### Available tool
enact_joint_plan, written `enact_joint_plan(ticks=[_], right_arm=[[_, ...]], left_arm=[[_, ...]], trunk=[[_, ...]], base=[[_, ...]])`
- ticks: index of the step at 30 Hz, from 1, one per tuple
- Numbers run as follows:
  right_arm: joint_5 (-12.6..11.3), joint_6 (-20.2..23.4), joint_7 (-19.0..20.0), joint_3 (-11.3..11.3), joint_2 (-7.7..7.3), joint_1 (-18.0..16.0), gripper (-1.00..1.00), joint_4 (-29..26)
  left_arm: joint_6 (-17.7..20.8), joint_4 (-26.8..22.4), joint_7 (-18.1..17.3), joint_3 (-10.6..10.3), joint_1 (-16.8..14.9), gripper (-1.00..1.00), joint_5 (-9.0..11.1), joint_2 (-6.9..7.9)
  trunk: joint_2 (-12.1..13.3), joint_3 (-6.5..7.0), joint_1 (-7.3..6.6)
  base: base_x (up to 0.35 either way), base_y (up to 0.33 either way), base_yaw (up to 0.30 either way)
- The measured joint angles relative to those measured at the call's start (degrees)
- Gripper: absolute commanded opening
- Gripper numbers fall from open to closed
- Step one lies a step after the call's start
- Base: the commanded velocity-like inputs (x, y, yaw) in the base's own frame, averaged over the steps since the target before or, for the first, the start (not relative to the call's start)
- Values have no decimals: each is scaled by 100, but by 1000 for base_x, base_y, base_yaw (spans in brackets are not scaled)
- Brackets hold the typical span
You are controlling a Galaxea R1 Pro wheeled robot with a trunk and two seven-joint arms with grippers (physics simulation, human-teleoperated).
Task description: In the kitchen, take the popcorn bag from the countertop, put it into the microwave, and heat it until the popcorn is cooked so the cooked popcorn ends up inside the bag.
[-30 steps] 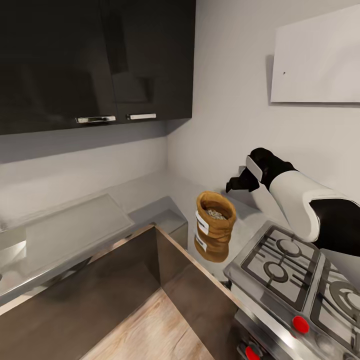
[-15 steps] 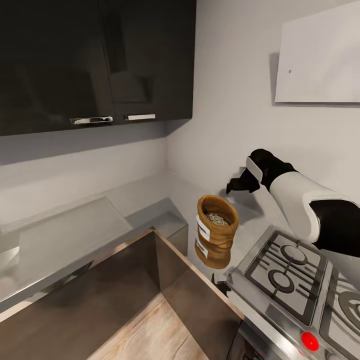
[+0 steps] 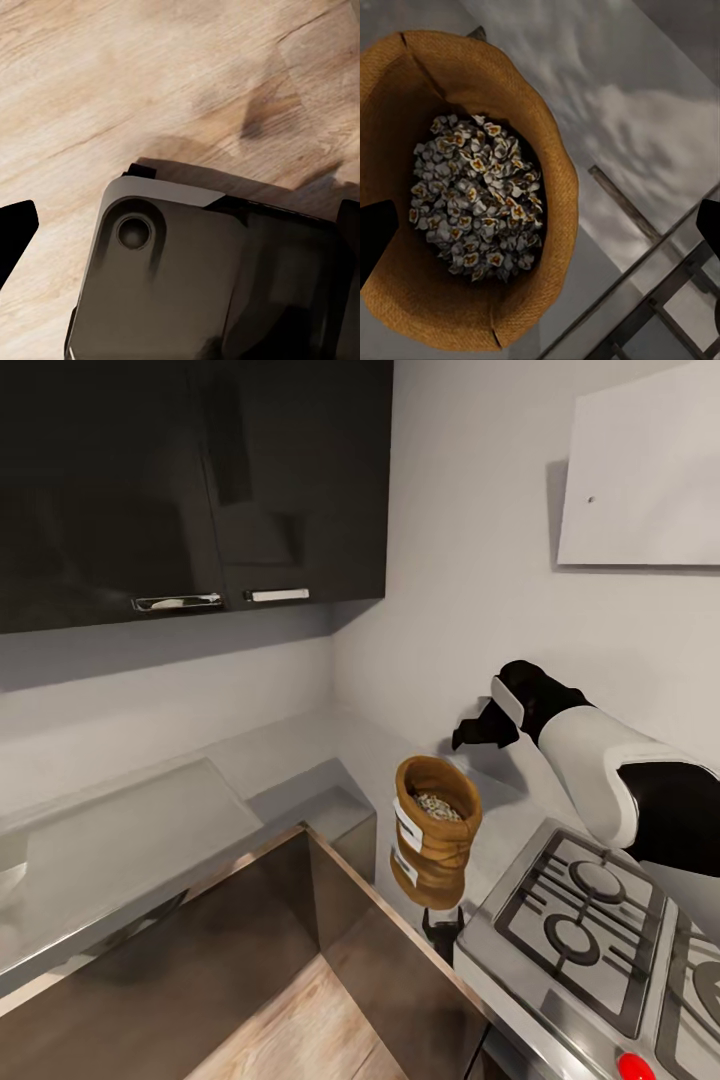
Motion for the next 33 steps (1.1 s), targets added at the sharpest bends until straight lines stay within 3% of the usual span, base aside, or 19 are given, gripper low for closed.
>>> enact_joint_plan(ticks=[11, 18, 28, 33], right_arm=[[0, 0, -4, 118, -5, 21, 100, 12], [2, -1, -227, 125, 25, 269, 100, 9], [-4, -1, -311, 116, 26, 337, 100, 14], [-3, -1, -313, 115, 36, 573, 100, 21]], left_arm=[[0, -1, 0, 0, 0, 100, 4, -6], [0, -3, 3, 1, 0, 100, 4, -6], [0, 2, 2, 1, 0, 100, 10, -6], [0, -3, 2, 1, 0, 100, 10, -9]], trunk=[[0, 0, 0], [0, 0, 0], [0, 0, 0], [1, -1, 0]], base=[[0, 0, 0], [0, 0, 0], [0, 0, 0], [0, 0, 0]])
